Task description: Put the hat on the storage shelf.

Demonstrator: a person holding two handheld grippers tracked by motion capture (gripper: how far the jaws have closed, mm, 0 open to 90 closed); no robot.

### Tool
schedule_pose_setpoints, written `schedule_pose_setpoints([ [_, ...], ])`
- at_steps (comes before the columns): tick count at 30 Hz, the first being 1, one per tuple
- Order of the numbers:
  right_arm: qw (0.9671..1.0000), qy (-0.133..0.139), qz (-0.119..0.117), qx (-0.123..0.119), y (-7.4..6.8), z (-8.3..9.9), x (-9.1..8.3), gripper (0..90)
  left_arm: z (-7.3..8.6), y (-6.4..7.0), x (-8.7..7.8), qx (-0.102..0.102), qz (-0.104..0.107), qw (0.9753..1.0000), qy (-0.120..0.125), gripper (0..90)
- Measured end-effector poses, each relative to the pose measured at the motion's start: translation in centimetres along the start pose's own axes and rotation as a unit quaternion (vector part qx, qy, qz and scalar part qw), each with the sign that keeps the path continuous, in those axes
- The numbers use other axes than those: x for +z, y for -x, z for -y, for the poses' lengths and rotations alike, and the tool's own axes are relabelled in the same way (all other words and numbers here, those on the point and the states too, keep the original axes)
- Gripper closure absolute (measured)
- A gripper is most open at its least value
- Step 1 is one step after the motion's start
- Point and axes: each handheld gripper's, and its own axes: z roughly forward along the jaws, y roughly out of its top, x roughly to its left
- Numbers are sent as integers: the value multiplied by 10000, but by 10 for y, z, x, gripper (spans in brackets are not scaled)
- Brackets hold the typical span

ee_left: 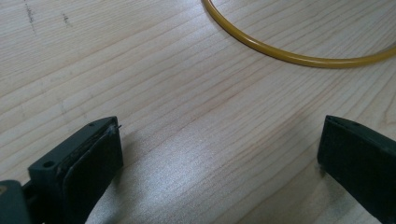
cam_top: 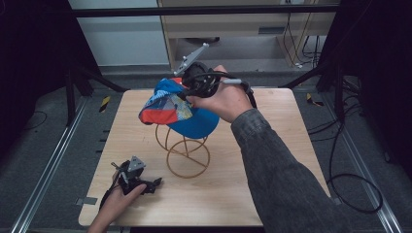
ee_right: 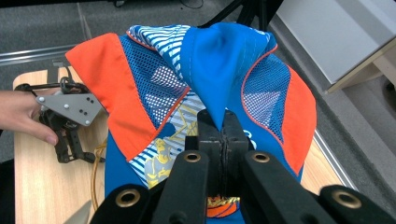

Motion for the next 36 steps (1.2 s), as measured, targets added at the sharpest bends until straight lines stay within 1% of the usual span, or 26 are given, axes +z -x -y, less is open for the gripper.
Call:
schedule_pose_setpoints([
  [4,10000,-60,-16,-56,-2,-1,5,899,0,0,0,-2,7,10000,6,0],
  [5,9999,-123,-16,-88,-4,-2,9,899,0,0,0,-1,0,10000,2,0],
  [11,9997,-218,-66,-105,-6,-4,17,898,0,0,0,-6,6,10000,6,0],
  [12,9995,-268,-83,-126,-7,-4,21,898,0,0,0,-5,5,10000,5,0],
  [16,9993,-335,-103,-109,-7,-4,27,898,0,0,0,-6,2,10000,5,0],
  [24,9993,-354,-129,-80,-8,-5,32,896,0,0,0,-13,-5,10000,5,0],
  [28,9989,-397,-222,-83,-11,-3,36,890,0,0,0,-13,-6,10000,4,0],
  [31,9987,-426,-248,-115,-12,-3,40,887,0,0,0,-18,-5,10000,5,0],
  [36,9989,-397,-243,-90,-12,-2,42,880,0,0,0,-17,-4,10000,4,0],
])
